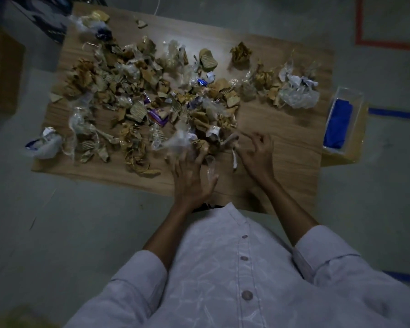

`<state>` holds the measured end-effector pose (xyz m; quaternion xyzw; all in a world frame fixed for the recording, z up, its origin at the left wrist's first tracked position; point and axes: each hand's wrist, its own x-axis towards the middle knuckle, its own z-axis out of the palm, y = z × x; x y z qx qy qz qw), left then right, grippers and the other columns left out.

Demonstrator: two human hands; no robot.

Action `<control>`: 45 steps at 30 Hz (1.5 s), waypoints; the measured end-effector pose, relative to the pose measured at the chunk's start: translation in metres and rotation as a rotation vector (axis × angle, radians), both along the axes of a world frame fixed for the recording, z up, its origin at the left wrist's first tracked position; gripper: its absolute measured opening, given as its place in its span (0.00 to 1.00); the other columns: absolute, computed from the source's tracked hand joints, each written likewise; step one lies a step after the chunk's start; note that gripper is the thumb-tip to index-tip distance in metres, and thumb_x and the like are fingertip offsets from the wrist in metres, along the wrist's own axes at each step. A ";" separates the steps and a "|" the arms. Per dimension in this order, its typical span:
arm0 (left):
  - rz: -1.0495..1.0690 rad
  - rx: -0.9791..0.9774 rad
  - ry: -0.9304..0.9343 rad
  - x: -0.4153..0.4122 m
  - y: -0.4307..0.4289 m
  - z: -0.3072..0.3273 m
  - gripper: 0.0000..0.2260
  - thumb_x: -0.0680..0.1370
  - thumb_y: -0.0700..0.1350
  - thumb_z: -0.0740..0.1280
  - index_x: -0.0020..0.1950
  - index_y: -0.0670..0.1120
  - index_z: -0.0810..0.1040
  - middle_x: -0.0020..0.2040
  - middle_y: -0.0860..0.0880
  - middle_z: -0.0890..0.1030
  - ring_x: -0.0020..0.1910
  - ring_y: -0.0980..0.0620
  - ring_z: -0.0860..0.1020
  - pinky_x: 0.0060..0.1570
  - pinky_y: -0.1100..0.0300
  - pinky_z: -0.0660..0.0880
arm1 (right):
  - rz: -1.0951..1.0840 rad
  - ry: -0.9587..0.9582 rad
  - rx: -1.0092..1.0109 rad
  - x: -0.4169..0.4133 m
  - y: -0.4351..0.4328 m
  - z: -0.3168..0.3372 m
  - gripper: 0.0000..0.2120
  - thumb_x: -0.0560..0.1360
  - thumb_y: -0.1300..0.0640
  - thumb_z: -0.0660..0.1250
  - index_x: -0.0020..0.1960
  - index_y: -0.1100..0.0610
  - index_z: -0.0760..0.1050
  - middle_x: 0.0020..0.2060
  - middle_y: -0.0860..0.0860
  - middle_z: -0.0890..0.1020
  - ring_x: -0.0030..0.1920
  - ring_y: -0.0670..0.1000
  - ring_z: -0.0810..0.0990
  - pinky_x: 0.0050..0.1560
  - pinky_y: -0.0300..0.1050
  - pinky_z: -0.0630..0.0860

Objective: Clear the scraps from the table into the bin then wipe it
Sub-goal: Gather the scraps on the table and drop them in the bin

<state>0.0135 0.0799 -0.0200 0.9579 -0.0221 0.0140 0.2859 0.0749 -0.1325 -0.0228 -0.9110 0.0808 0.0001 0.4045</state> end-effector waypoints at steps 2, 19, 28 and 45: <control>0.045 0.064 0.045 -0.024 -0.008 -0.014 0.32 0.75 0.59 0.72 0.76 0.54 0.64 0.73 0.36 0.66 0.72 0.35 0.65 0.73 0.39 0.61 | 0.027 0.154 0.032 -0.027 -0.004 -0.004 0.25 0.76 0.43 0.73 0.70 0.47 0.73 0.63 0.56 0.70 0.54 0.54 0.77 0.53 0.56 0.81; 0.077 -0.193 0.147 0.065 -0.026 0.010 0.11 0.76 0.35 0.66 0.57 0.39 0.83 0.53 0.39 0.82 0.52 0.40 0.80 0.51 0.55 0.74 | 0.019 0.195 0.183 0.004 0.062 0.013 0.13 0.78 0.61 0.69 0.61 0.57 0.83 0.53 0.55 0.87 0.54 0.55 0.84 0.47 0.39 0.70; -0.029 0.039 0.097 0.115 -0.007 0.025 0.24 0.79 0.41 0.65 0.74 0.38 0.69 0.74 0.35 0.68 0.71 0.36 0.68 0.67 0.43 0.71 | 0.191 0.063 0.050 0.056 0.082 0.025 0.26 0.79 0.60 0.66 0.77 0.54 0.70 0.69 0.61 0.73 0.67 0.60 0.74 0.66 0.53 0.75; 0.054 0.142 -0.267 0.109 -0.059 0.061 0.15 0.70 0.43 0.64 0.56 0.44 0.79 0.58 0.43 0.80 0.67 0.40 0.73 0.66 0.39 0.65 | -0.025 -0.284 -0.040 0.034 -0.003 0.021 0.24 0.74 0.68 0.65 0.69 0.59 0.77 0.67 0.56 0.77 0.68 0.58 0.76 0.63 0.58 0.77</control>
